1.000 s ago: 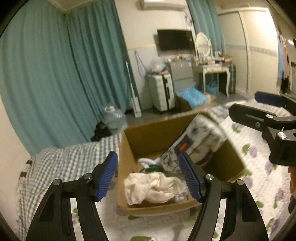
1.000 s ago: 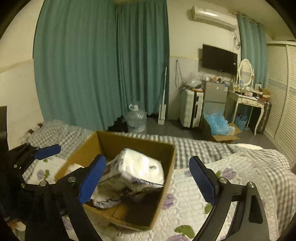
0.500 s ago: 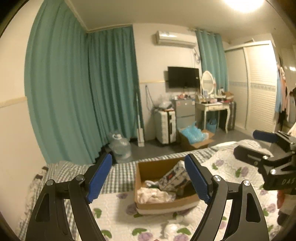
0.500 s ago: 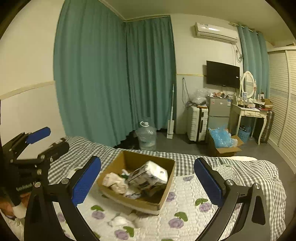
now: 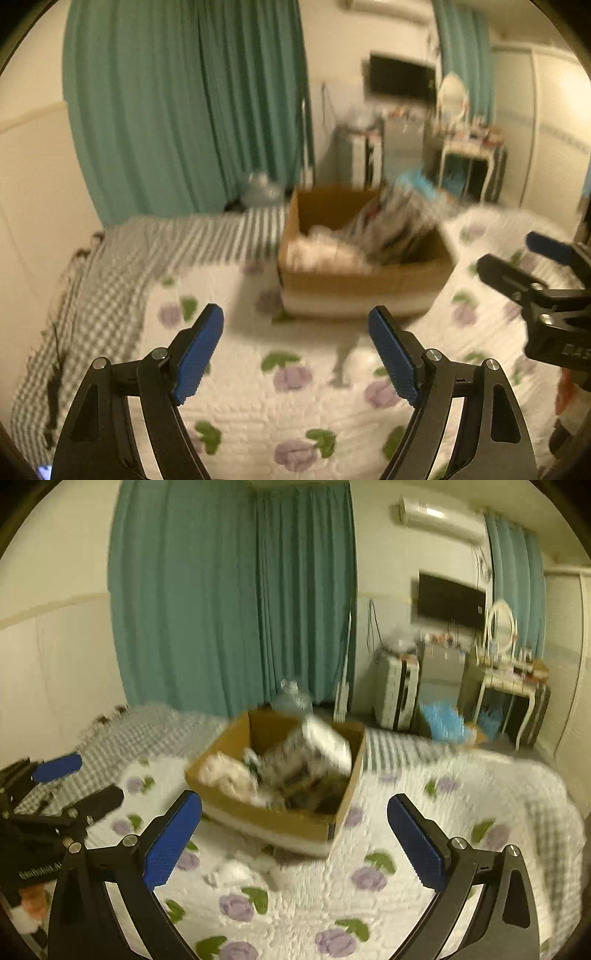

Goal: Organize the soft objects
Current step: 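Move both tools back toward the last white items on the bed, then grasp the white tissue with the left tool while the right tool grasps a small white item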

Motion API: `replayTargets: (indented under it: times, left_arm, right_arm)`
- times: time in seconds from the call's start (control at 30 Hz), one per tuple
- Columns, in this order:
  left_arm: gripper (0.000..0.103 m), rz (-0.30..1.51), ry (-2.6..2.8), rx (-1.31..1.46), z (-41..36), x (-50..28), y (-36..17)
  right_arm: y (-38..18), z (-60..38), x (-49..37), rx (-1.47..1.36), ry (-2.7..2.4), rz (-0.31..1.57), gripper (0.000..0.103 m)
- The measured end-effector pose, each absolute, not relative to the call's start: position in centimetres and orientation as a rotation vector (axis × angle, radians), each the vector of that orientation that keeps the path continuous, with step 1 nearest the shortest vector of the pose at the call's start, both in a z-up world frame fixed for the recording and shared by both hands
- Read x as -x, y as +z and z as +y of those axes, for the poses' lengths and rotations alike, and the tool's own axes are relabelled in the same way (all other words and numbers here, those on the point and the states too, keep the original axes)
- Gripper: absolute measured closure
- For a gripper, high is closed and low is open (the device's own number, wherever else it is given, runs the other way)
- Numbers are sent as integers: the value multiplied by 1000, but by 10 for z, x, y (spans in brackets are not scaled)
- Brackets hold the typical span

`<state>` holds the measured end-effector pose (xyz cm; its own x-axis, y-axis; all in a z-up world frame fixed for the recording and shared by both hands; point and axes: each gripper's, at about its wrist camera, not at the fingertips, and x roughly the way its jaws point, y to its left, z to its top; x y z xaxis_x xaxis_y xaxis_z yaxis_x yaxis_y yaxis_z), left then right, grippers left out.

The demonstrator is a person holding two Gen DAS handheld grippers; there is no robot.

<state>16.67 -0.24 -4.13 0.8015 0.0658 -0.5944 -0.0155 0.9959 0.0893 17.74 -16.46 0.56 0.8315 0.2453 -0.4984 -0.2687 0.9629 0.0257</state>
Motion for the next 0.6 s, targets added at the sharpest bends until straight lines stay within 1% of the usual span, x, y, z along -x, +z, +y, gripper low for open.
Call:
replayTargets:
  times: [0.13,0.23,0.33,0.53,0.6]
  left_arm:
    - [21,713,30,-90,-18,-189,-89]
    - [21,765,-3,-87,-28,-200,-118]
    - [24,805,-31,-94,-37,-210,-138]
    - [25,869,-105,-113,-51,-226,-169]
    - [45,891,-127,-108,-51,-232,-173]
  right_arm:
    - [-51,-171,-200,11,284,611,2]
    - [-79,-173,-219,21,274,665,4]
    - [-95,-175,-233,33,265,695,4]
    - [-107,-173,-249,21,273,711,4]
    - [-110,-170,-251,28,271,714,7]
